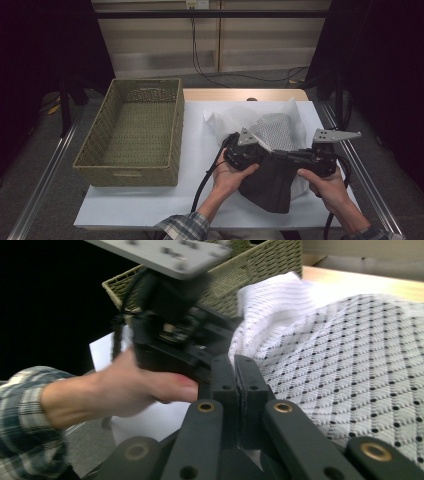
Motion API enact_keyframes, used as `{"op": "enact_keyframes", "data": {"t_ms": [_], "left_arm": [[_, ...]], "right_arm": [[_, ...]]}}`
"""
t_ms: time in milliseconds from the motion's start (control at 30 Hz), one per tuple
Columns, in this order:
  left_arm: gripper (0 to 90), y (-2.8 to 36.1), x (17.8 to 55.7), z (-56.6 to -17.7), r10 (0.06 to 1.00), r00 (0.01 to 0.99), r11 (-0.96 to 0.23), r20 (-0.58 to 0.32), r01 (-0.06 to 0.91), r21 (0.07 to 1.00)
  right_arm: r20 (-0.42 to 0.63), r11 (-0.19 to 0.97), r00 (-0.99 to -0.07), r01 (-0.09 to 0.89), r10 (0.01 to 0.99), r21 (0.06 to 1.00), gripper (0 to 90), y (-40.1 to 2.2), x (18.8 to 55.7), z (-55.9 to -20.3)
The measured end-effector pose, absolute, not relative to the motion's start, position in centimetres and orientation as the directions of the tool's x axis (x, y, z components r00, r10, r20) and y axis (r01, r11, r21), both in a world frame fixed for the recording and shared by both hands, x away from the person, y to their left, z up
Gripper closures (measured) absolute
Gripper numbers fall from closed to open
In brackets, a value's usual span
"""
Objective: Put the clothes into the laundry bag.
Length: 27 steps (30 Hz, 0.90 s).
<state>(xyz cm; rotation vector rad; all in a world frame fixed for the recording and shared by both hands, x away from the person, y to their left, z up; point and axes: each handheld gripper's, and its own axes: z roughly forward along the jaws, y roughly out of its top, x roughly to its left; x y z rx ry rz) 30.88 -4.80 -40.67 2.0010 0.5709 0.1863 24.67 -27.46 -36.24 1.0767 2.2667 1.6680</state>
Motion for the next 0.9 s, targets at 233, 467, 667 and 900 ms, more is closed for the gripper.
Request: {"op": "enact_keyframes", "data": {"t_ms": [233,467,667,900], "left_arm": [[74.5,-5.0,32.1,-41.9,0.529,0.844,-0.398,-0.089,0.34,0.852],[71.0,-5.8,33.5,-44.5,0.561,0.815,-0.348,-0.148,0.394,0.851],[52.7,-4.6,32.9,-44.5,0.48,0.866,-0.398,-0.141,0.358,0.844],[34.6,-1.9,31.4,-43.6,0.425,0.894,-0.386,-0.145,0.324,0.864]], "right_arm": [[0.324,0.117,-0.733,0.481,0.598,0.869,88.6,-26.8,24.9,-36.5],[0.319,0.159,-0.721,0.509,0.615,0.846,88.7,-27.2,25.6,-38.9],[0.342,0.157,-0.688,0.553,0.64,0.818,88.7,-28.1,26.6,-40.7],[0.326,0.163,-0.676,0.554,0.66,0.816,88.6,-28.3,26.9,-40.9]]}}
